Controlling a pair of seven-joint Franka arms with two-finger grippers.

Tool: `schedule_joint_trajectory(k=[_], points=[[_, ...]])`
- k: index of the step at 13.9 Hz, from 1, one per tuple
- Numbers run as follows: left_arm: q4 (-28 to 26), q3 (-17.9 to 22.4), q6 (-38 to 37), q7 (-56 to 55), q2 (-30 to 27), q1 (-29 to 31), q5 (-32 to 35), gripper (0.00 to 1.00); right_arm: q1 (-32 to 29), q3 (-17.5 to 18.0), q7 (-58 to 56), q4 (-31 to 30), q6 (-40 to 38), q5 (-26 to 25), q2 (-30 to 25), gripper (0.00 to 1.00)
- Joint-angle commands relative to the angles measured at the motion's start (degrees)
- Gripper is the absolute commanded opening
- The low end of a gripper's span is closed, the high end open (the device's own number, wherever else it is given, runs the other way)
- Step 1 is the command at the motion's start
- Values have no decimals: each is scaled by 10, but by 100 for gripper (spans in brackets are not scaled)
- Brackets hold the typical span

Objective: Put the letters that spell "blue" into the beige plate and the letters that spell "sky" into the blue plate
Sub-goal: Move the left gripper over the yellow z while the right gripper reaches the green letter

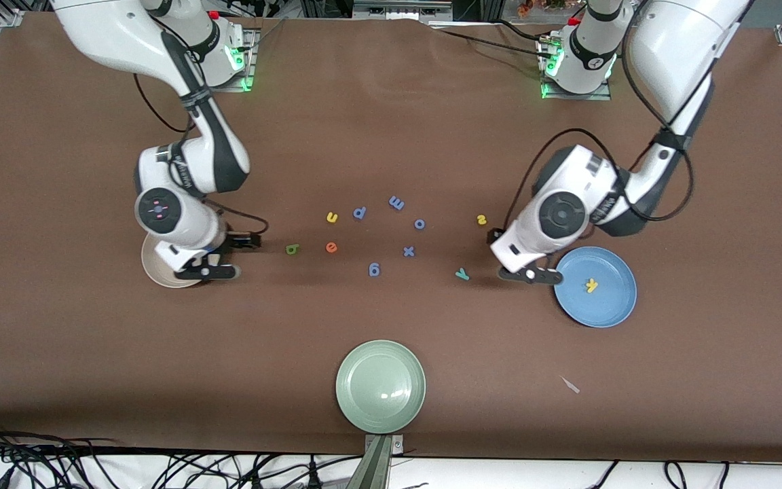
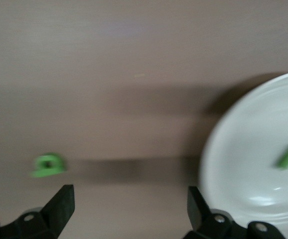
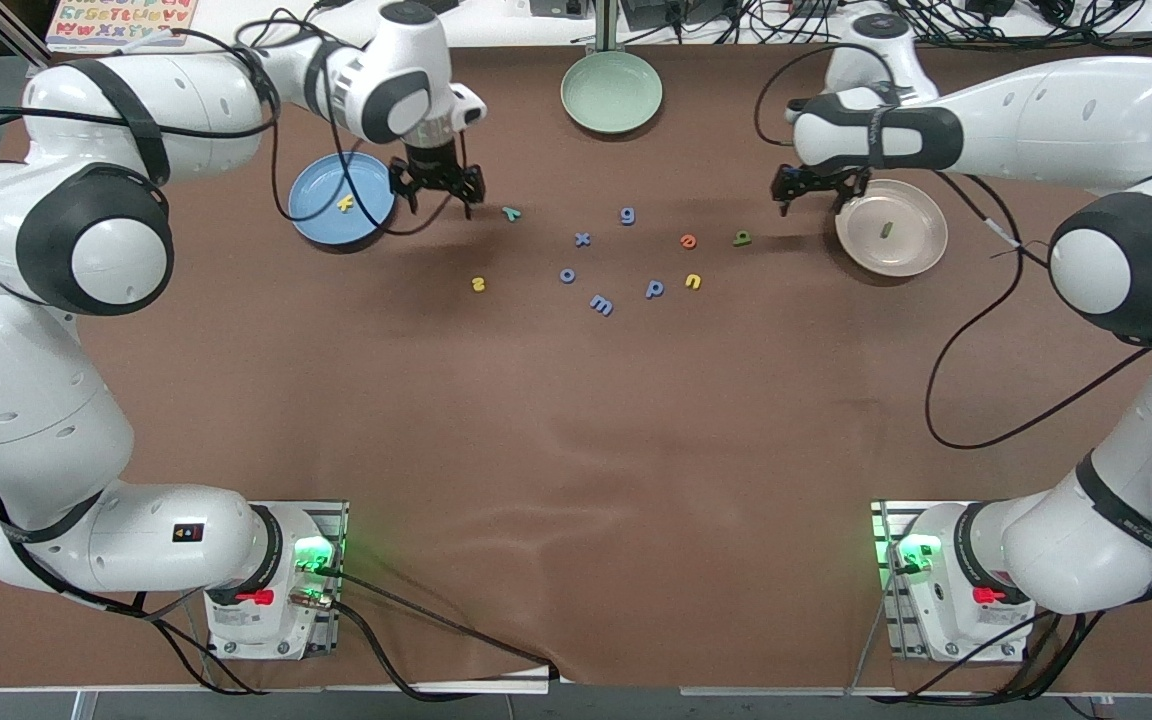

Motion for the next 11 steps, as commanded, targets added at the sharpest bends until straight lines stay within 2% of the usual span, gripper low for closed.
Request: schedule_joint_trajectory(k=[1, 3, 5, 7, 10, 11], points=[[-67, -45, 49, -95, -27, 12, 2, 100, 20, 16, 69, 23, 4, 6, 12, 100], [-132, -46, 123, -129, -41, 13, 9, 100, 38, 16, 90, 20, 35, 7, 23, 100], [-174, -45, 190, -133, -41, 24, 10, 100, 57, 16, 103, 11, 81, 7, 41, 100], [-186, -44, 211, -134, -39, 24, 12, 100, 67, 16, 114, 2, 103, 6, 48, 100], [-183, -43, 222, -153, -23, 24, 53, 95, 67, 16, 107, -24, 139, 5, 50, 100], [-183, -43, 222, -155, -21, 23, 54, 90, 67, 16, 106, -35, 159, 5, 50, 100]])
